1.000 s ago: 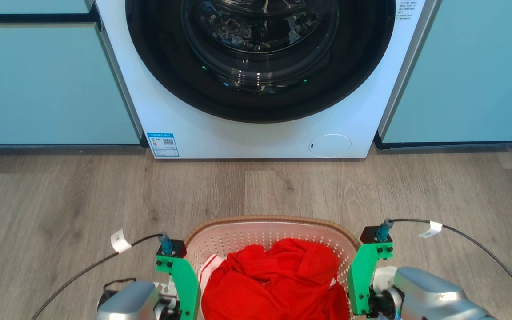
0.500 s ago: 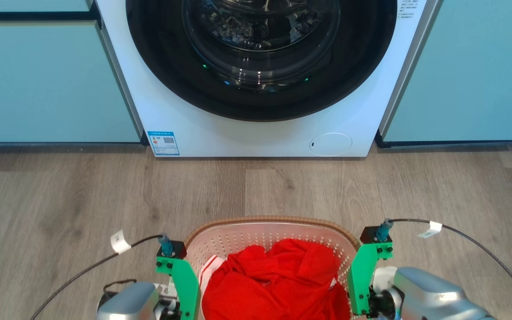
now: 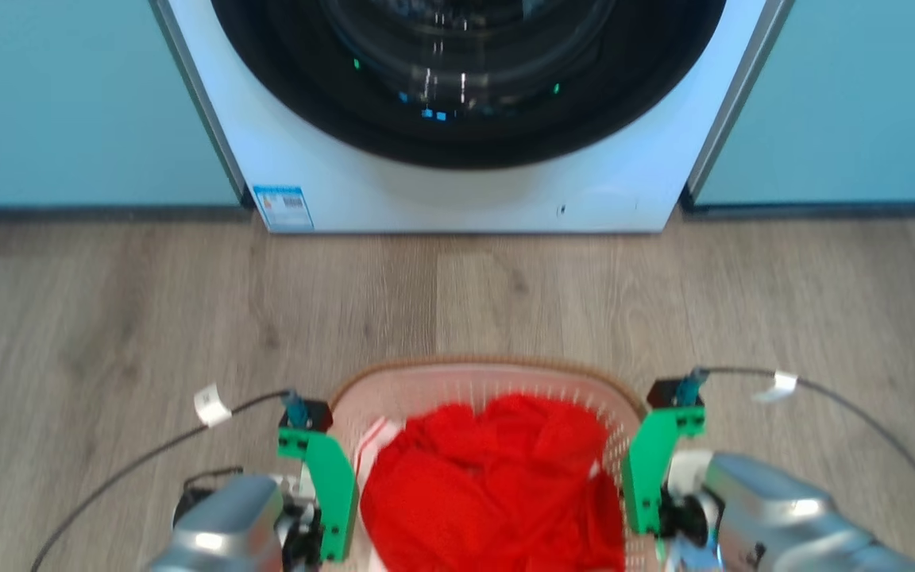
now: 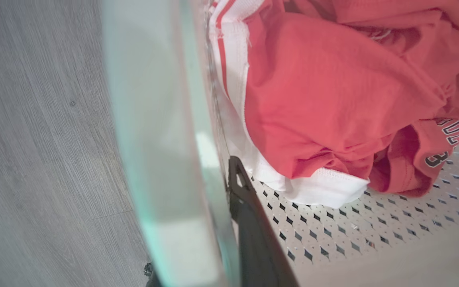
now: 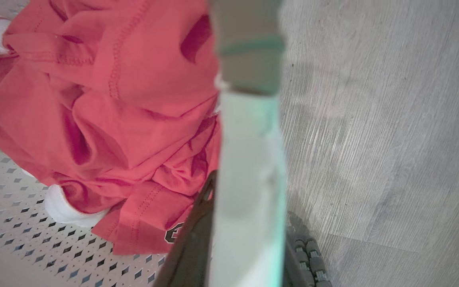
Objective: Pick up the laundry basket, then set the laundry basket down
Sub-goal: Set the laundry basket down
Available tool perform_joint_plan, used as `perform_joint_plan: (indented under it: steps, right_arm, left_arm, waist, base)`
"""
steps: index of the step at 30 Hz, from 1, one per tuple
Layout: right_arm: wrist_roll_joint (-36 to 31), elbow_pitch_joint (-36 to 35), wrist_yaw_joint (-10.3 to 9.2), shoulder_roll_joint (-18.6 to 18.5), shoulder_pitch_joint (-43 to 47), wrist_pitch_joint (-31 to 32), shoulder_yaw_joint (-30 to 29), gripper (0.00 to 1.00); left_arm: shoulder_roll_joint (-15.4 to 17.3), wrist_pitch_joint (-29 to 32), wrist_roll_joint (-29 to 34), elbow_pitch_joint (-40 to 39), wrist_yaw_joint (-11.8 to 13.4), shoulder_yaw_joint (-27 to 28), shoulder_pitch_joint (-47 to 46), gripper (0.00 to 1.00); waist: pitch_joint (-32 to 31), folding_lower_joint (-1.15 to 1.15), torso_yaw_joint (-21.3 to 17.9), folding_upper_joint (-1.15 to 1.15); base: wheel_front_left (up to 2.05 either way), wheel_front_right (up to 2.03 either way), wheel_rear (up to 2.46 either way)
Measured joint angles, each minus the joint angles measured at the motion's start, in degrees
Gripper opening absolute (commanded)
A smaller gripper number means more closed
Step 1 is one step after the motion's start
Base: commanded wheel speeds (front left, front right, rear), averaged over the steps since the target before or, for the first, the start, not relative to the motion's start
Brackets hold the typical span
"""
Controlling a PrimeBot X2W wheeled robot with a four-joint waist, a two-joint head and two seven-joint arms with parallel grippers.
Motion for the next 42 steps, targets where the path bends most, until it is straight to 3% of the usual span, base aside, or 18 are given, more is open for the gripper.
perform_joint_plan:
  steps: [16, 26, 42]
  right_arm:
    - [-3.1, 2.7, 0.09, -0.2, -10.7, -10.5, -0.4, 0.0]
    - [-4.7, 4.2, 0.09, 0.4, -16.9, -18.2, -0.7, 0.0]
    - [-6.1, 6.7, 0.1, 1.1, -24.5, -20.7, -0.8, 0.0]
  left_arm:
    - [-0.2, -8.3, -0.4, 0.0, 0.6, -0.5, -10.5, 0.0]
    - [-0.2, -13.3, -0.3, 0.0, 3.6, -0.7, -16.6, 0.0]
    - [-0.1, -16.0, -0.6, -0.1, 5.3, -1.8, -22.7, 0.0]
  waist:
    - [18.9, 0.01, -0.1, 0.0]
    - [31.0, 0.01, 0.0, 0.0]
    - [45.8, 0.01, 0.4, 0.0]
  base:
    - [0.0, 0.0, 0.0]
    - [0.0, 0.0, 0.0]
    - [0.0, 0.0, 0.0]
